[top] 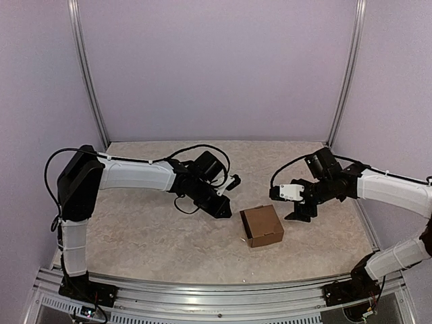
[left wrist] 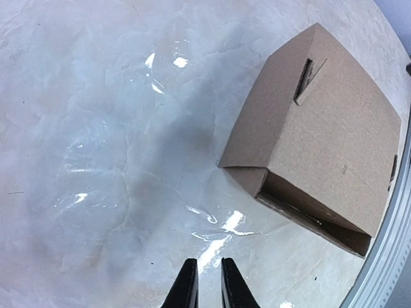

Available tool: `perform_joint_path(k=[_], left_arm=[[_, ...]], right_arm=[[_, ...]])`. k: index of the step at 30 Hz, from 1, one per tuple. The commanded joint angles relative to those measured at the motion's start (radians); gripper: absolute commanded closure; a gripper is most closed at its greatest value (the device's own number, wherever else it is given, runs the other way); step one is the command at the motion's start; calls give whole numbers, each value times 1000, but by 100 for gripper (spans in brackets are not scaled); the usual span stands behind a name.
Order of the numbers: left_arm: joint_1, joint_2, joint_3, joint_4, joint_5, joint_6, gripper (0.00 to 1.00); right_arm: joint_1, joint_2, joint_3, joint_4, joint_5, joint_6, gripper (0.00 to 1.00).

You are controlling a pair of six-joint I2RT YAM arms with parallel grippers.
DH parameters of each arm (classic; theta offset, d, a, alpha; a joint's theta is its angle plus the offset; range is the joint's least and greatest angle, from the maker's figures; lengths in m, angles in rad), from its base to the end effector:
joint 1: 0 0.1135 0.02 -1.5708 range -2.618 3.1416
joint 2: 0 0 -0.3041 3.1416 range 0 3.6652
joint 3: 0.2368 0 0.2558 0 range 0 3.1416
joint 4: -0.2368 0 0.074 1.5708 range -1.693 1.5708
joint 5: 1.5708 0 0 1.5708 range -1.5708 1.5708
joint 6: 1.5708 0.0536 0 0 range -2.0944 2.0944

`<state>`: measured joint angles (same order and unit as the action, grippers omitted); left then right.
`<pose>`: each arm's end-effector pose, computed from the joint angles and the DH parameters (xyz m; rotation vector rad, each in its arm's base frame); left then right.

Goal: Fold the paper box

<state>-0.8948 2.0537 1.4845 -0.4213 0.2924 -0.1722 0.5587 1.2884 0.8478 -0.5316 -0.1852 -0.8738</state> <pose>0.2831 -0.3776 0.1945 1.0613 2.4740 -0.7494 0.2128 0.1447 0.2491 -1.7095 1.8540 0.1091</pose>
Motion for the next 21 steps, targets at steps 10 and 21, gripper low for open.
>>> perform_joint_path(k=[10, 21], left_arm=[[-7, 97, 161, -86, 99, 101, 90], [-32, 210, 356, -143, 77, 115, 91]], right_arm=[[-132, 286, 15, -28, -63, -72, 77], [9, 364, 66, -5, -113, 25, 78]])
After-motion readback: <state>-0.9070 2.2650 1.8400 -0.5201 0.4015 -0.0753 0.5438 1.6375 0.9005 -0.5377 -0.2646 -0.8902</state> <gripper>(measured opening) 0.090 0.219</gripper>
